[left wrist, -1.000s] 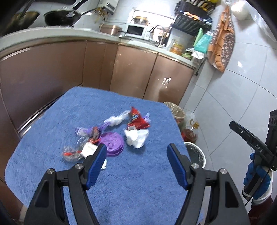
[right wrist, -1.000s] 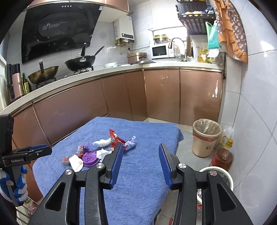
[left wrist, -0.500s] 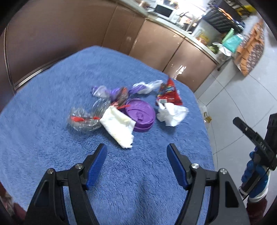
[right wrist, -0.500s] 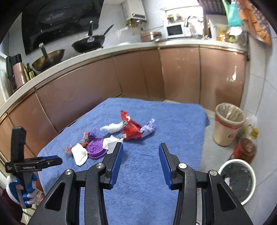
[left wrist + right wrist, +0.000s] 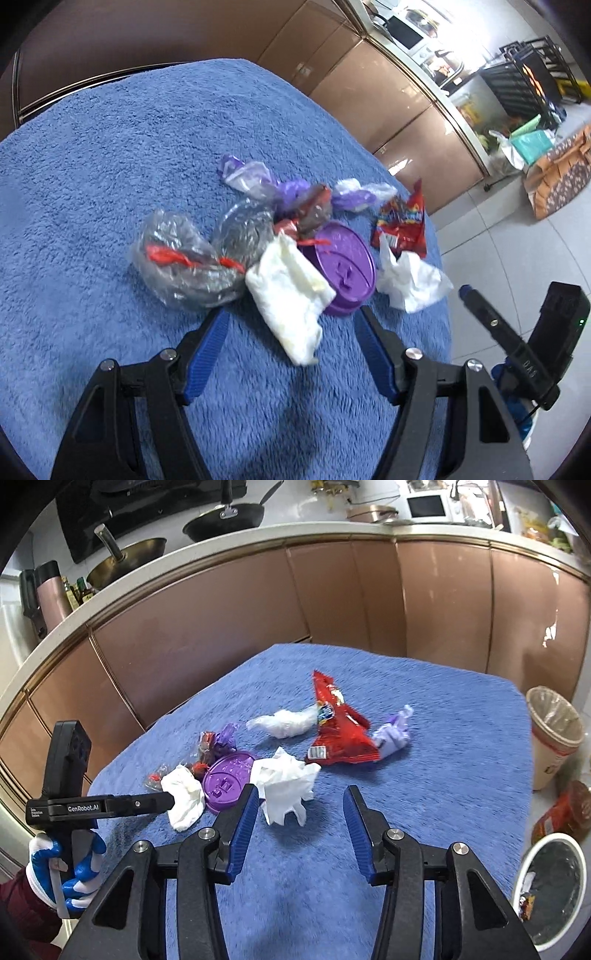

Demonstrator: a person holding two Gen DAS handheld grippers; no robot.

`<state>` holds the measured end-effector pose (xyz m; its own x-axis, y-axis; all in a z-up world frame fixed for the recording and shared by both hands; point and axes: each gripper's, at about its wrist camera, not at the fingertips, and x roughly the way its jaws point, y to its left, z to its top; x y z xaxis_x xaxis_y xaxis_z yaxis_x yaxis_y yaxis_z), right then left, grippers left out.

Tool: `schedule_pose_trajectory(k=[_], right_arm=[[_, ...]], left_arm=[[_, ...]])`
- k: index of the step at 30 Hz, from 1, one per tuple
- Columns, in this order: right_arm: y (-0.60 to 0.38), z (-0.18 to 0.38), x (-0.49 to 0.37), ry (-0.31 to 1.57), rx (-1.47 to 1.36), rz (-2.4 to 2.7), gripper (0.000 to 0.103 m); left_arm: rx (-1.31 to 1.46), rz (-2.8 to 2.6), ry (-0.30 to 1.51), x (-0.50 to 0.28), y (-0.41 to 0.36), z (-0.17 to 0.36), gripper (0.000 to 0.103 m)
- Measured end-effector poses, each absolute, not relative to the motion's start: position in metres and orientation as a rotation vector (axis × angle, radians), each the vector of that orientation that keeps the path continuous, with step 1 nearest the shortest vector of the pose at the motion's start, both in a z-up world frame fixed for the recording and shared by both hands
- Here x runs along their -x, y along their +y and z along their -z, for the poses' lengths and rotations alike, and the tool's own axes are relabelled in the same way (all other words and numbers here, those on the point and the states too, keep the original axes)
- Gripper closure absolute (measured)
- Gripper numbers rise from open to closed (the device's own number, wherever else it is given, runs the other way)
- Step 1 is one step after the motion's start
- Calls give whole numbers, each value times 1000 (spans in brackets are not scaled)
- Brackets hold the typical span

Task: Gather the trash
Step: 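Grasp a white tissue with the left tool while the right tool grasps another white tissue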

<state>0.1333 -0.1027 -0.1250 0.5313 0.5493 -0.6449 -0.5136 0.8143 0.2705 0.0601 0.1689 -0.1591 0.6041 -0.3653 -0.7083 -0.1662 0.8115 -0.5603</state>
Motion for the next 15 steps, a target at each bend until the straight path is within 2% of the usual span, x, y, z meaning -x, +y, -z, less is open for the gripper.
schedule_pose_trajectory(k=[7, 9, 14, 15], right_arm=[[-86, 140, -155, 826, -66, -670, 56], [-80, 144, -158, 835, -65, -681, 56], [-72, 153, -163, 854, -68, -682, 56], [-72, 154, -165, 857, -70, -680, 60]], left_arm=[[707, 150, 915, -73, 175, 167, 56], [740, 168, 915, -73, 177, 170, 68], [773, 189, 923, -74, 174, 175, 79], [787, 199, 926, -74, 174, 177, 82]])
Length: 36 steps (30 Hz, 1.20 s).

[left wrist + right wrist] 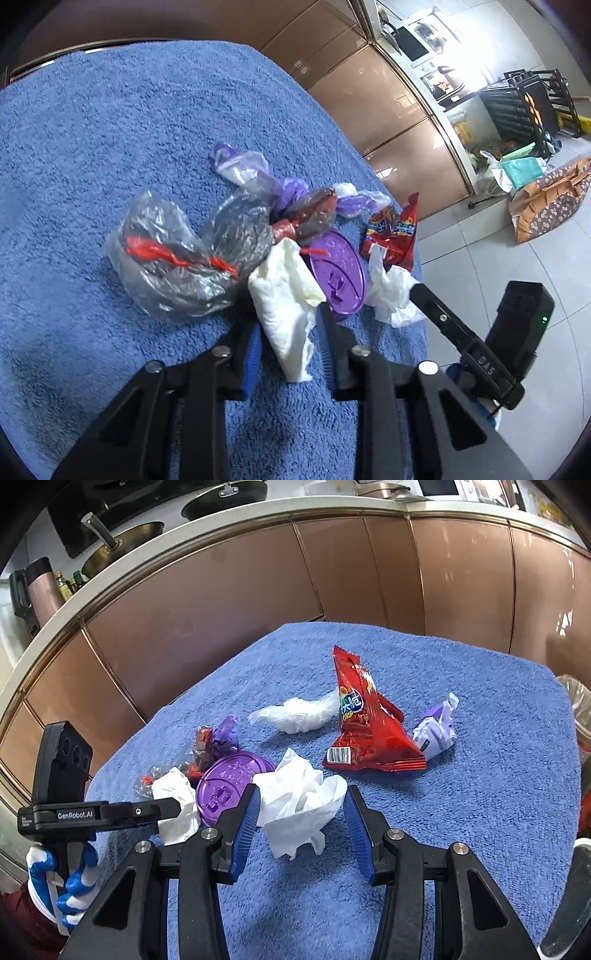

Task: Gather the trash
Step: 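Grasp a white tissue with the left tool while the right tool grasps another white tissue, then carry both tissues to the white bin and open both tools over it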

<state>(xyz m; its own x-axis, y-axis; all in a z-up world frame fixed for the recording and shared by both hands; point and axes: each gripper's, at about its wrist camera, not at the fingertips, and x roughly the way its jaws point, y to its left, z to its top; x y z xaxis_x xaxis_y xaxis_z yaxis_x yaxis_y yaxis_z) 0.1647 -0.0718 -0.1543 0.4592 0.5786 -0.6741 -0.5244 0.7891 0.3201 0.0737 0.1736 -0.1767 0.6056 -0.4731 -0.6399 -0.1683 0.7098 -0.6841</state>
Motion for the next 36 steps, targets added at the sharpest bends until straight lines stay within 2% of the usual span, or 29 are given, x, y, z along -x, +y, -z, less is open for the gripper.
schedule_pose_trajectory(k=[4, 6, 9, 20, 36], right_arm=[[-72, 158, -167, 869, -77, -679, 77], [-73, 158, -167, 868, -77, -679, 92], [-75, 155, -162, 858, -76, -685, 97], [-90, 121, -126, 788, -46, -689, 99], [-156, 58, -39, 639, -82, -602, 99]], left_arm=[[823, 226, 926, -70, 172, 180, 90], [825, 229, 925, -68, 171, 179, 93], [830, 237, 918, -62, 170, 177, 95], [776, 253, 884, -37, 162, 151, 96], [657, 335, 801, 13, 121, 84, 96]])
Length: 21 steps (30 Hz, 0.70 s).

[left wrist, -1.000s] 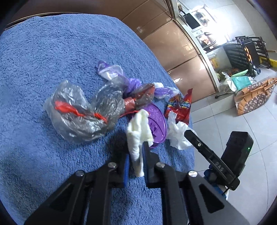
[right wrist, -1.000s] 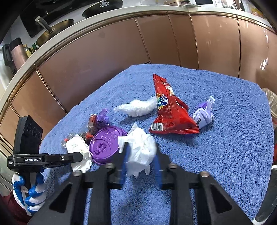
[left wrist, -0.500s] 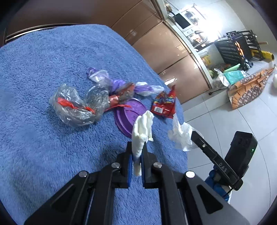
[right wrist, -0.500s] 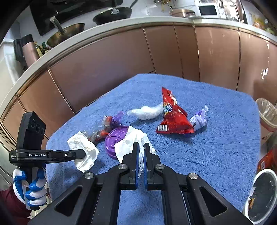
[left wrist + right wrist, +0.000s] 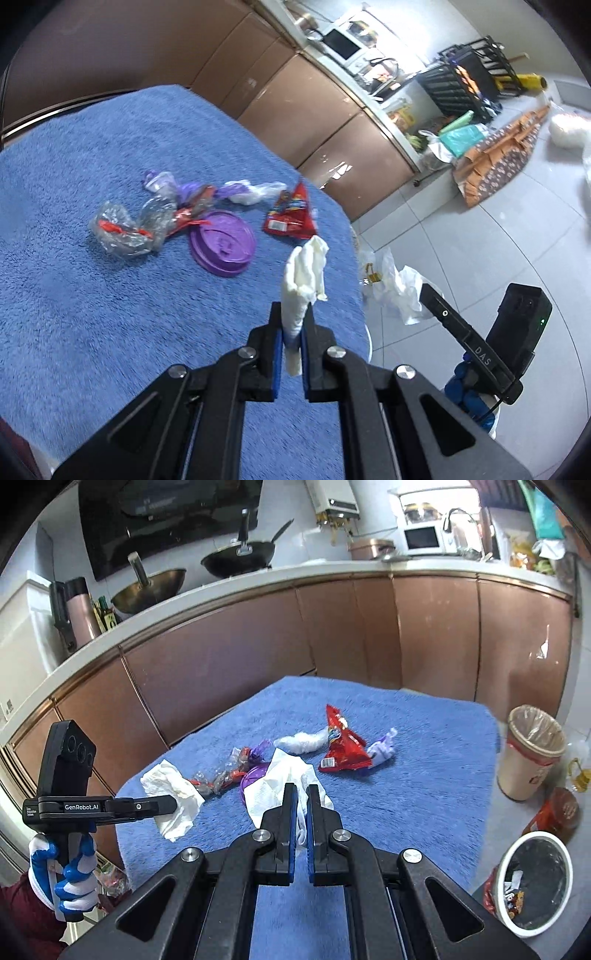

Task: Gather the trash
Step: 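Carry both tissues to the white bin and open both tools over it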

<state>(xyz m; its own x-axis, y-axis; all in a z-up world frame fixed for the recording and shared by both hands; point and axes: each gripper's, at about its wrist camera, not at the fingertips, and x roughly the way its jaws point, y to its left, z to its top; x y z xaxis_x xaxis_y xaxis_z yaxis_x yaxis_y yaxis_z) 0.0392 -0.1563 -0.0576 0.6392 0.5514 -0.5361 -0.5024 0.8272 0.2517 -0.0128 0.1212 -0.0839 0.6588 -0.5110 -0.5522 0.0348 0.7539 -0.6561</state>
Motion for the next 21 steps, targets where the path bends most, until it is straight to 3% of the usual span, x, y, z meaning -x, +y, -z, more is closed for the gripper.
schedule_pose_trajectory(k=[21], right_arm=[[-273, 52, 17, 572, -200, -389, 99]], left_arm=[[474, 490, 809, 30, 34, 37, 96]])
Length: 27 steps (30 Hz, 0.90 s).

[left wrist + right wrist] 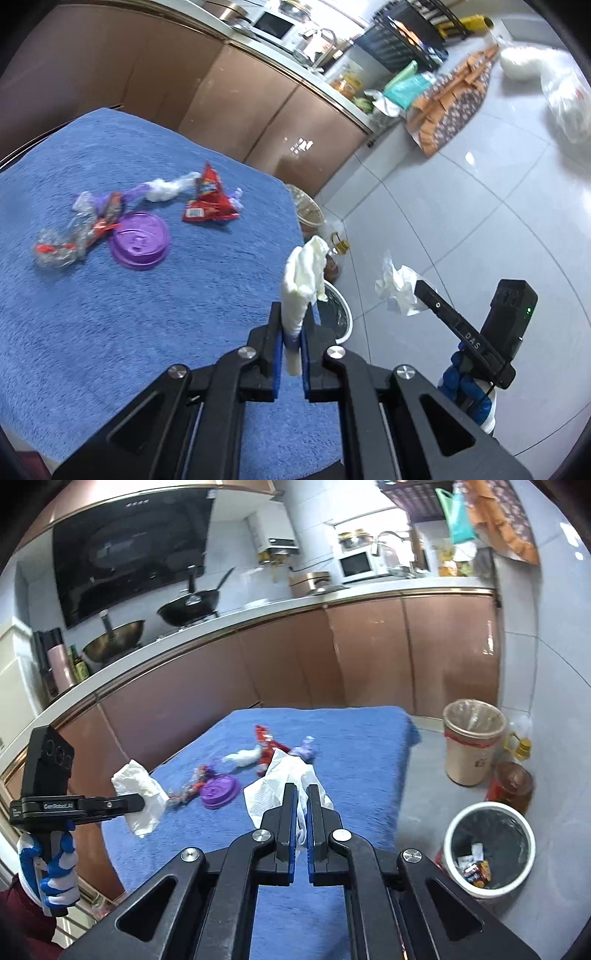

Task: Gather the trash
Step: 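Carry both tissues to the white bin and open both tools over it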

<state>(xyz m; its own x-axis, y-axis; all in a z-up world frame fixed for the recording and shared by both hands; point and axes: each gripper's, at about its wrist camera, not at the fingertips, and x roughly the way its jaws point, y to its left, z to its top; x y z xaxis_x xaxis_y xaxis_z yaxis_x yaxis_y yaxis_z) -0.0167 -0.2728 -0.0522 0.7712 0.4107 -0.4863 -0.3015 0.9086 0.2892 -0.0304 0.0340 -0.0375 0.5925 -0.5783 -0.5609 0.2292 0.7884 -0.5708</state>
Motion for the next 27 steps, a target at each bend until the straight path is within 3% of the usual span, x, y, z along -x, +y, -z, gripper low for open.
schedule_pose_trajectory(k=[15, 27], right_arm=[[-399, 131, -60, 730, -261, -75, 99], [-474, 224, -132, 885, -313, 112, 98]], left_arm=[[169, 654, 987, -96, -144, 54, 96], [9, 734, 1197, -207, -319, 138, 96]])
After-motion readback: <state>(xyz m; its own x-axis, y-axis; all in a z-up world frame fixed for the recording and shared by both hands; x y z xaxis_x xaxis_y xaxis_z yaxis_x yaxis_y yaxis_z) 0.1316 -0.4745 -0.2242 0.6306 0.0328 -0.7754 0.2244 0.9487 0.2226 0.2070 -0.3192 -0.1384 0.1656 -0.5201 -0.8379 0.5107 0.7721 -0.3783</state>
